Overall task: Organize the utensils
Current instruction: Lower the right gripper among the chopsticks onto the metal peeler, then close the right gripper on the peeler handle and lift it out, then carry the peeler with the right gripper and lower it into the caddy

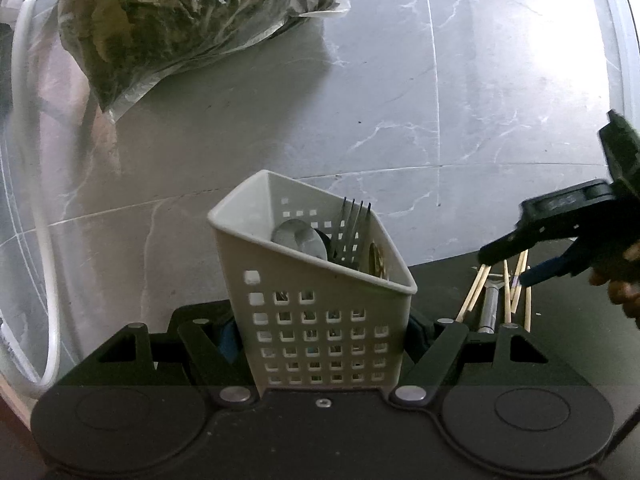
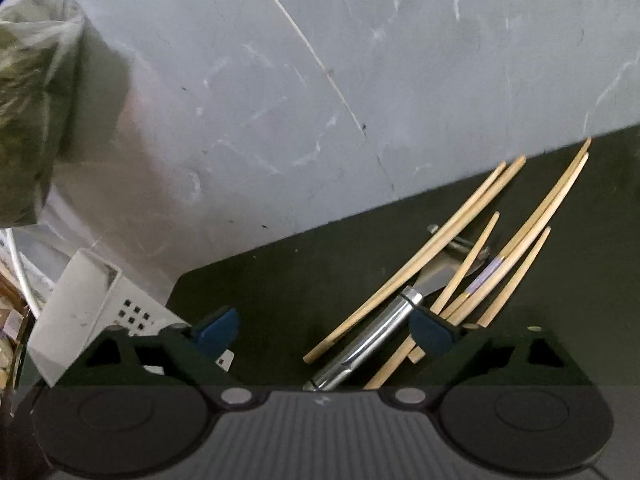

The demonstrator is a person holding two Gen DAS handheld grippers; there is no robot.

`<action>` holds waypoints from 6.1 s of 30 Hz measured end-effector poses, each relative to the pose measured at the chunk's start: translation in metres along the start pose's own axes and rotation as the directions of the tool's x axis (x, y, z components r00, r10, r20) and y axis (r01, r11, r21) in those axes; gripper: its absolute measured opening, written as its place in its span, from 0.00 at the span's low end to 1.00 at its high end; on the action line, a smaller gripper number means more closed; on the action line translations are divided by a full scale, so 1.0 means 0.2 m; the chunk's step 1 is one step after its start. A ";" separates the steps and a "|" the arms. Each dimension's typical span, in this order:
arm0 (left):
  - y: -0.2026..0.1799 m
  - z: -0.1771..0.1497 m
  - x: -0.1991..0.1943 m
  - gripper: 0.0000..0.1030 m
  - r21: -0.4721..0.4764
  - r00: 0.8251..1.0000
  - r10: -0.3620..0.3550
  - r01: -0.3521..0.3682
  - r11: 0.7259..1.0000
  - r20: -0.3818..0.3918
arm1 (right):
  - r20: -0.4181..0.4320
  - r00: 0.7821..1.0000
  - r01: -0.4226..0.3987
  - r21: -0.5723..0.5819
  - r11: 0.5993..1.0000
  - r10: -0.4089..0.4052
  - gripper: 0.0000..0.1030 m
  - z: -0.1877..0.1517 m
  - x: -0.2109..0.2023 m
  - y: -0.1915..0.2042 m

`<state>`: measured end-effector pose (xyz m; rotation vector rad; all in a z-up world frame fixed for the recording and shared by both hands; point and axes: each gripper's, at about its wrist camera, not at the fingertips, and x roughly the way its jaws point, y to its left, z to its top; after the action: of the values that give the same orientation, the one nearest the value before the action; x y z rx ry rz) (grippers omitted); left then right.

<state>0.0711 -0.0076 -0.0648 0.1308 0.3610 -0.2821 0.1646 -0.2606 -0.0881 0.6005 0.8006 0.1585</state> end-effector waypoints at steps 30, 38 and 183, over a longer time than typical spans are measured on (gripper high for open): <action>0.02 -0.01 -0.01 0.75 0.010 1.000 -0.014 0.014 1.000 0.008 | -0.080 0.942 0.326 -0.018 0.945 -0.326 0.43 0.04 0.25 0.11; 0.02 -0.02 -0.01 0.75 0.007 1.000 -0.019 0.019 1.000 0.012 | -0.116 0.947 0.290 -0.096 0.952 -0.300 0.34 0.05 0.25 0.12; 0.10 -0.05 -0.04 0.75 0.027 0.996 -0.089 0.088 0.996 0.032 | 0.337 0.940 0.065 -0.328 0.942 0.053 1.00 -0.39 -0.47 0.57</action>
<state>0.0671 0.0156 -0.0696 0.1352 0.3309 -0.3760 0.0539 -0.1660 -0.0079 0.2888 0.4222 0.1742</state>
